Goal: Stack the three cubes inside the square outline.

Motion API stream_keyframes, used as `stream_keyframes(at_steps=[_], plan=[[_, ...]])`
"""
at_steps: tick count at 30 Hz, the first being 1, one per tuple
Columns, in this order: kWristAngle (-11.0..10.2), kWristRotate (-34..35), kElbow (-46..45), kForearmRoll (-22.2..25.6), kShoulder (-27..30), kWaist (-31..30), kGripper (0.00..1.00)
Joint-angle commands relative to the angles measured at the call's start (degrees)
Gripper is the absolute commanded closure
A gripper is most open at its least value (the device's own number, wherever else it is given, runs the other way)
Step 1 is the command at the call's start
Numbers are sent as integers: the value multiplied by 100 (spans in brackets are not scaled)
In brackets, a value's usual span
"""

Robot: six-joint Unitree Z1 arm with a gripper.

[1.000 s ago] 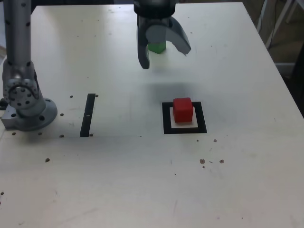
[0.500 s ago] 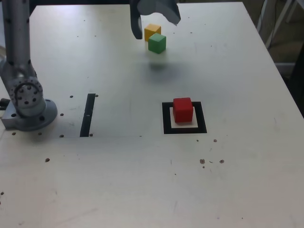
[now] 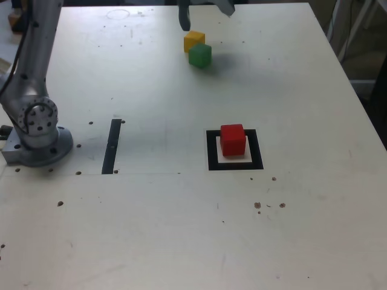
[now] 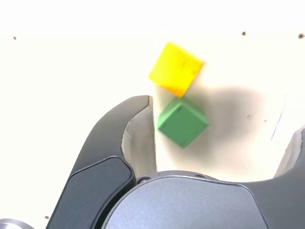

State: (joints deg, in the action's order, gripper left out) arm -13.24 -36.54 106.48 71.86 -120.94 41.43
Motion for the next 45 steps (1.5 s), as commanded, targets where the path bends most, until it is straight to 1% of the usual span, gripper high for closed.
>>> stream_keyframes(at_steps=[1, 8, 15, 21, 29, 33, 38, 45], plan=[[-15, -73, 219, 148, -140, 73, 1], [-68, -203, 644, 440, -456, 356, 1], [-74, -260, 914, 727, -775, 538, 1], [-68, -266, 938, 771, -968, 550, 1], [-26, -275, 1205, 830, -1347, 580, 1], [47, -286, 1223, 837, -1454, 636, 3], [196, -337, 1269, 857, -1515, 707, 6], [242, -357, 1299, 934, -1565, 713, 16]])
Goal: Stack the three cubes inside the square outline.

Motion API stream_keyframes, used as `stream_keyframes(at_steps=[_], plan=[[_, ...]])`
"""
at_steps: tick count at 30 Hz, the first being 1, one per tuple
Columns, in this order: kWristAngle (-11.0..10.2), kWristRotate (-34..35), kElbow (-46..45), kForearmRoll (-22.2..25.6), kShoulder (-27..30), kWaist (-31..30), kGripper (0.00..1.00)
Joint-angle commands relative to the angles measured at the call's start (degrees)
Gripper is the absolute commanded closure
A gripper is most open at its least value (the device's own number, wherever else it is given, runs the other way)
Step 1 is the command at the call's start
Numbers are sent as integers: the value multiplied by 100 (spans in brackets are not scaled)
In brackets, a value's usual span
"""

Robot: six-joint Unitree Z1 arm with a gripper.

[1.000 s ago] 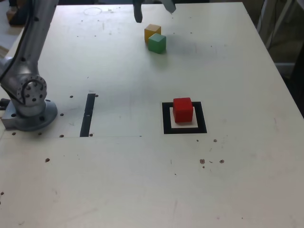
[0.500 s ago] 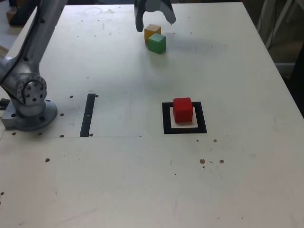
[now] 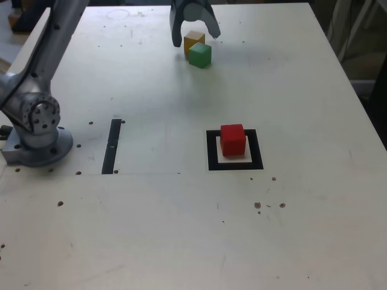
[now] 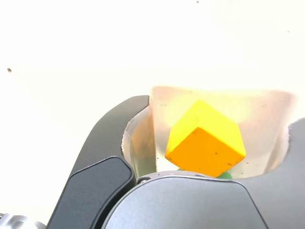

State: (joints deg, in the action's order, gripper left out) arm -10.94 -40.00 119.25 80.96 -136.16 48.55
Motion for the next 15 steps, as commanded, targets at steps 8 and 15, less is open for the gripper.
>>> stream_keyframes(at_steps=[8, 15], plan=[[48, -8, 29, 86, -76, -22, 19], [48, 1, 41, 129, -102, -44, 30]])
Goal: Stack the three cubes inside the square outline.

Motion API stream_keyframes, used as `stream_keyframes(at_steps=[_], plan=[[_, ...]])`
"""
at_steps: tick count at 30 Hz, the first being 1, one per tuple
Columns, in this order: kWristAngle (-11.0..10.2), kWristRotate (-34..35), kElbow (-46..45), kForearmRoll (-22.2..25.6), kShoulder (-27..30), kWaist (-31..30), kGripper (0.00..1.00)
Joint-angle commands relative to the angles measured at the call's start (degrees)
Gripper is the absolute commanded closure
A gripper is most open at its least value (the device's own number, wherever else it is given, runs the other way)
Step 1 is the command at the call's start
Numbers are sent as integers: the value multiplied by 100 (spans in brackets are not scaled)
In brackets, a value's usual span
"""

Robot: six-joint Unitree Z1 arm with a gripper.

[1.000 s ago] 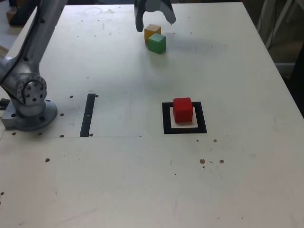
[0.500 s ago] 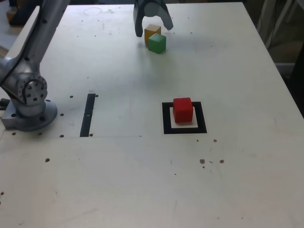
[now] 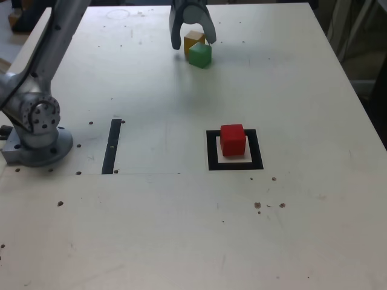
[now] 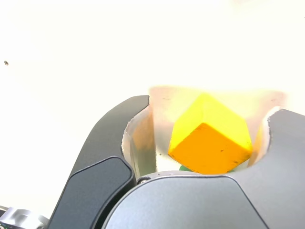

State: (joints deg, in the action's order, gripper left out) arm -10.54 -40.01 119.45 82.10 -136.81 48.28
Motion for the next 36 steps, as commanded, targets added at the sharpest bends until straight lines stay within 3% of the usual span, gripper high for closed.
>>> stream_keyframes(at_steps=[1, 19, 27, 36], plan=[[10, 4, 20, 17, -38, -19, 31], [26, 29, 116, 97, -54, -21, 57], [25, 29, 175, 152, 107, -58, 61], [-31, 4, 202, 395, 718, -339, 62]])
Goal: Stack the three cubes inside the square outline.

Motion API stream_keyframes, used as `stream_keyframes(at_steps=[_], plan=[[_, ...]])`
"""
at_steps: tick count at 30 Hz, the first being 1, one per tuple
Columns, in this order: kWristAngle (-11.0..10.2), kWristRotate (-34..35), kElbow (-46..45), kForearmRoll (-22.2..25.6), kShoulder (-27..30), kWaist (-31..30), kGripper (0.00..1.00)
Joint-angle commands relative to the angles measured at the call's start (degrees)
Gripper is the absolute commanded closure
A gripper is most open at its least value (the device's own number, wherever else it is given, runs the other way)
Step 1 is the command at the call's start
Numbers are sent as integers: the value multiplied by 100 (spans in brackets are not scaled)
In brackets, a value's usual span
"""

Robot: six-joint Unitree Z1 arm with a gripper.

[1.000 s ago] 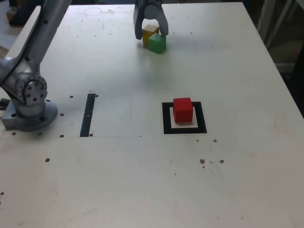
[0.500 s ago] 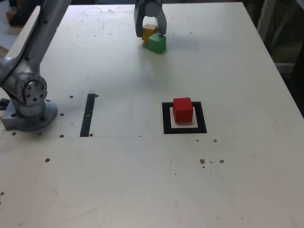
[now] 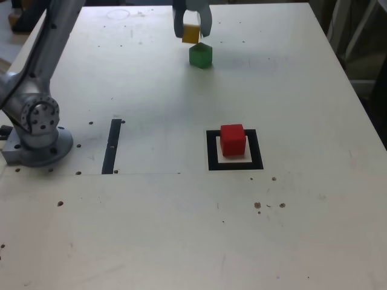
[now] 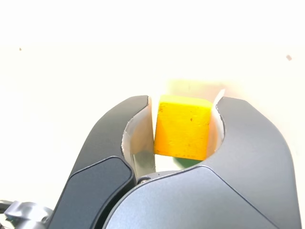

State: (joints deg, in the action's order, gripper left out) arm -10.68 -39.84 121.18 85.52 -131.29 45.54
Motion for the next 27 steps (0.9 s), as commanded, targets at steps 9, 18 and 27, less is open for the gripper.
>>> stream_keyframes(at_steps=[9, 18, 27], plan=[[-16, 7, -94, 349, 911, -696, 62], [-30, 359, -773, 315, 1620, -1634, 62], [-24, 1036, -1973, 58, 2465, -2770, 62]])
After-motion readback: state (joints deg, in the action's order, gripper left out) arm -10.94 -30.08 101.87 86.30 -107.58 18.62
